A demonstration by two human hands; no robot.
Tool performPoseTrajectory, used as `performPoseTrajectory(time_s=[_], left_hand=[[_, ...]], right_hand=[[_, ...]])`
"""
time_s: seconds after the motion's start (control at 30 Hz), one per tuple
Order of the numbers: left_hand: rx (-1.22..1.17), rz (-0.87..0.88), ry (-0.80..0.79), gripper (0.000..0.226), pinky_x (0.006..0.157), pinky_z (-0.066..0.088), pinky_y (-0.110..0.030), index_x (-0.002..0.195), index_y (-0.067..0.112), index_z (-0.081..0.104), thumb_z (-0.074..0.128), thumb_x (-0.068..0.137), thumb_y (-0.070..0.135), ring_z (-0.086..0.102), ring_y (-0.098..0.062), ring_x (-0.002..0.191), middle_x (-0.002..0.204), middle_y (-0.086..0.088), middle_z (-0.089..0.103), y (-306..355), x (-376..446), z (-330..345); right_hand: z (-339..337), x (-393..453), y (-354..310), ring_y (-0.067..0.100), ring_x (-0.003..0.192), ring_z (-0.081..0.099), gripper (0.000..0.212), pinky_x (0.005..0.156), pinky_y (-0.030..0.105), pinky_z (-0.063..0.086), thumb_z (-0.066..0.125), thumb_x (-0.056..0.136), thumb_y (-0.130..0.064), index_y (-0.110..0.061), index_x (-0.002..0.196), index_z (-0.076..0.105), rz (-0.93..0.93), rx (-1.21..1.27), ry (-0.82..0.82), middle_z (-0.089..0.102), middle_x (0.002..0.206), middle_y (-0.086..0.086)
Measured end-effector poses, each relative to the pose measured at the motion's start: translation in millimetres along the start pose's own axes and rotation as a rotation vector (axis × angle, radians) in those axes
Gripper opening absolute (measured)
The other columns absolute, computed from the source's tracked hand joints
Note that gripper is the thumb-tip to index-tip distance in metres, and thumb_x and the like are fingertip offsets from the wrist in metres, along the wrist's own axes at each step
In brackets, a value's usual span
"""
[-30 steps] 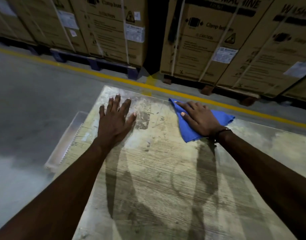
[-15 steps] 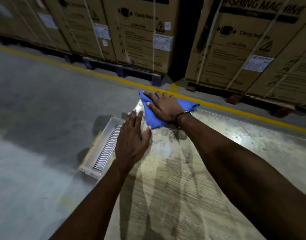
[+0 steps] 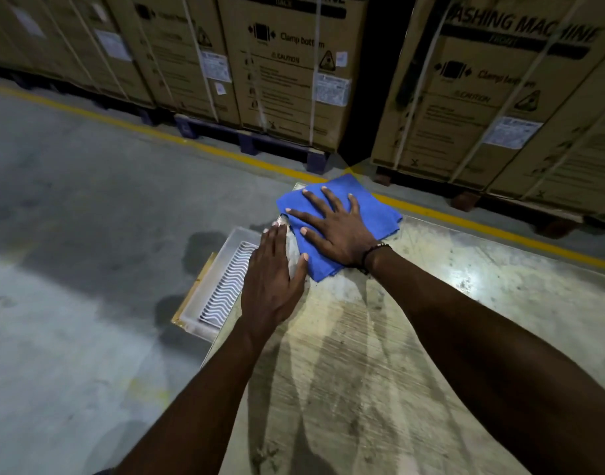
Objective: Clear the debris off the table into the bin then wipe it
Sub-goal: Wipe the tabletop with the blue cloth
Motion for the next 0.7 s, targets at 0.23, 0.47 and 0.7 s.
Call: performPoseTrajectory(time_s=[0.23,0.47,0.7], left_hand=[[0.083,0.016,-0.029,0.075,0.129,0.021,-0.043,0.166,0.018,0.025,0.031,0.105,0.060,0.021,-0.022,0.160,0.172,-0.004,0.026,-3.2,-36.5,-9.3],[0.189,0.077,-0.103,0.074,0.130,0.015,-0.050,0.166,0.020,0.026,0.023,0.104,0.060,0.015,-0.025,0.162,0.174,-0.009,0.021,-5.2,-87.7,-21.2],[0.190,0.155,-0.153,0.069,0.129,0.014,-0.044,0.164,0.018,0.032,0.027,0.105,0.053,0.015,-0.025,0.161,0.174,-0.007,0.019,-20.4,-149.9,-47.0]], right_hand=[[3.7,-49.3,-32.4,0.030,0.161,0.005,0.053,0.115,0.076,0.007,0.022,0.105,-0.062,-0.056,0.158,0.021,0.012,0.004,0.020,0.007,0.174,-0.009],[7.6,-116.2,-69.4,0.030,0.161,0.003,0.053,0.115,0.077,0.003,0.020,0.106,-0.062,-0.055,0.159,0.022,0.149,0.018,0.031,0.008,0.174,-0.008],[13.5,-190.3,-123.1,0.030,0.161,0.005,0.055,0.116,0.075,0.003,0.023,0.105,-0.062,-0.053,0.159,0.023,0.437,0.013,0.093,0.011,0.174,-0.006]])
Point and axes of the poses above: each hand's wrist, its own x-axis towards the middle knuckle, its own z-axis out of the palm, y = z × x, the point moved 4 cm from there along x, towards the middle knuckle
